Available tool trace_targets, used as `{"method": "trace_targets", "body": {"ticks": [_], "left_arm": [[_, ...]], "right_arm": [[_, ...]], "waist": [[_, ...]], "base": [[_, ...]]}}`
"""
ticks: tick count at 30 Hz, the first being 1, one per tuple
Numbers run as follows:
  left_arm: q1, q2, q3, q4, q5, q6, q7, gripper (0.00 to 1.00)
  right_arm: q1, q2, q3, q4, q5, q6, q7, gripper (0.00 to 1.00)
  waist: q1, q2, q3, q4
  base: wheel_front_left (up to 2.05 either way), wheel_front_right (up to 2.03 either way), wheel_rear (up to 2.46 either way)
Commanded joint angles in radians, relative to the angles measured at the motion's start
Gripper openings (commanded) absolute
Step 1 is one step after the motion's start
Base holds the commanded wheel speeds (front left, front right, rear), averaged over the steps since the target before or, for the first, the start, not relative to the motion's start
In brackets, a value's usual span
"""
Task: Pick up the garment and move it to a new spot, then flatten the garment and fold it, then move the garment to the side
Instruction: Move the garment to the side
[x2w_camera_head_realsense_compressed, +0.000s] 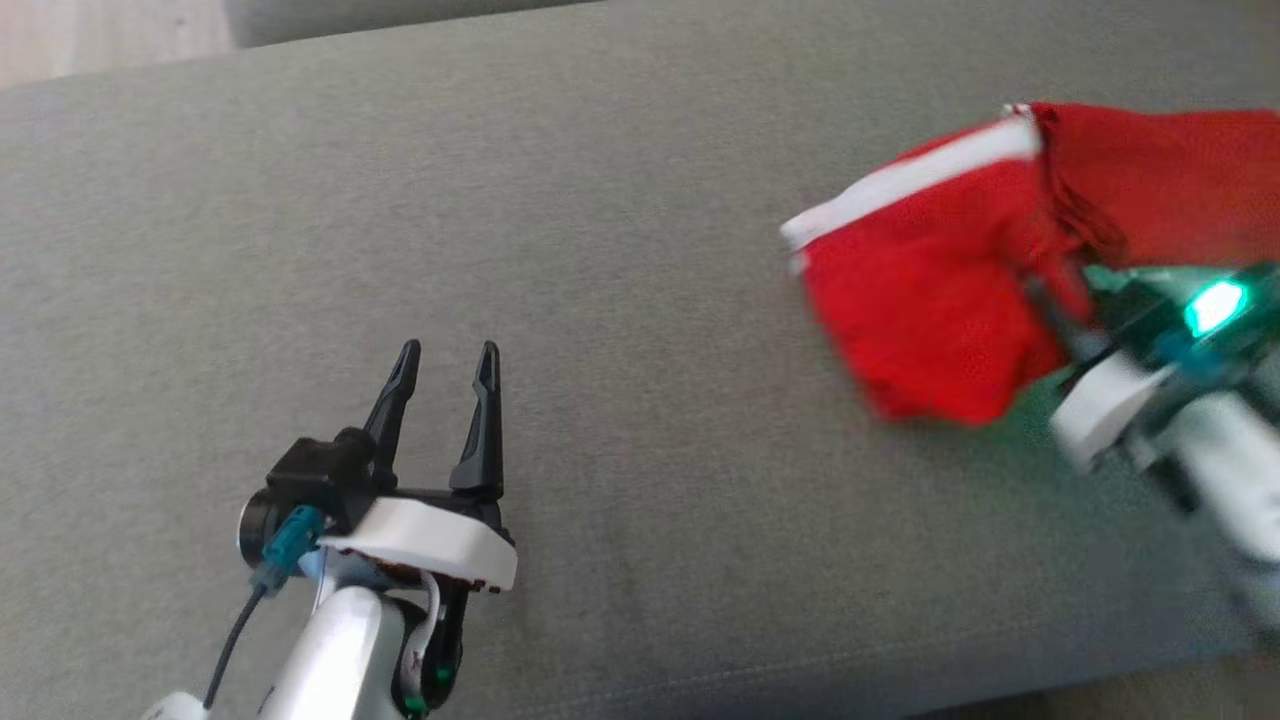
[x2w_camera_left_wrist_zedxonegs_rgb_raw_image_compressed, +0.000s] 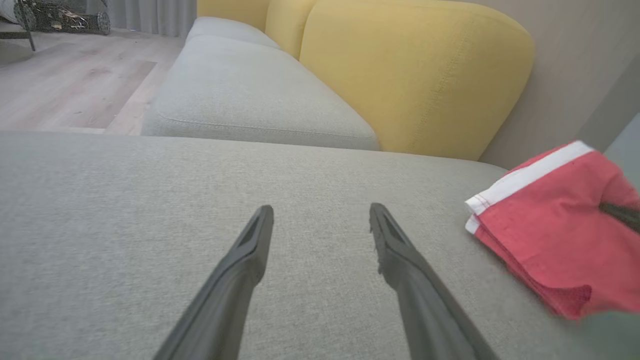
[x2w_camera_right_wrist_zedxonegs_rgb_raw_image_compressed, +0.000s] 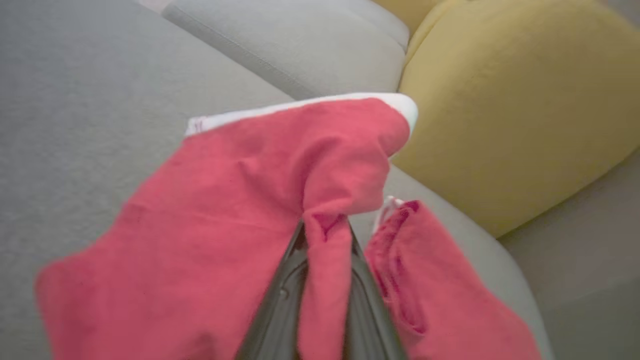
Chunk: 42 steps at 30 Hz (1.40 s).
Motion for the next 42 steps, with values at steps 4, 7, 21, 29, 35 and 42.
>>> {"method": "trace_targets", "body": {"ticks": [4, 7, 21, 29, 35, 42], "left_arm": [[-0.036, 0.005, 0.039, -0.029, 0.028, -0.016, -0.012, 1.00], [-0.056, 0.005, 0.040, -0.030, 0.037, -0.022, -0.012, 1.00], [-0.134, 0.005, 0.056, -0.028, 0.064, -0.045, -0.012, 1.00], [-0.150, 0.005, 0.063, -0.030, 0.068, -0.049, -0.012, 1.00], [-0.154, 0.005, 0.065, -0.026, 0.065, -0.050, -0.012, 1.00], [-0.151, 0.005, 0.069, -0.015, 0.062, -0.051, -0.012, 1.00]], "right_arm": [[-0.113, -0.145, 0.019, -0.068, 0.070, -0.001, 0.040, 0.00], [-0.161, -0.187, -0.004, -0.064, 0.140, -0.001, 0.080, 0.00], [-0.275, -0.234, -0.137, 0.116, 0.226, -0.001, 0.246, 0.00], [-0.304, -0.203, -0.229, 0.180, 0.153, -0.001, 0.254, 0.00], [-0.302, -0.173, -0.263, 0.184, 0.128, -0.001, 0.255, 0.00], [-0.300, -0.130, -0.319, 0.173, 0.149, -0.001, 0.262, 1.00]], "waist": [[0.0000, 0.0000, 0.053, -0.057], [0.0000, 0.0000, 0.088, -0.070], [0.0000, 0.0000, 0.220, -0.063], [0.0000, 0.0000, 0.248, -0.068], [0.0000, 0.0000, 0.254, -0.074], [0.0000, 0.0000, 0.241, -0.078]], "base": [[0.00, 0.00, 0.00], [0.00, 0.00, 0.00], [0.00, 0.00, 0.00], [0.00, 0.00, 0.00], [0.00, 0.00, 0.00], [0.00, 0.00, 0.00]]}}
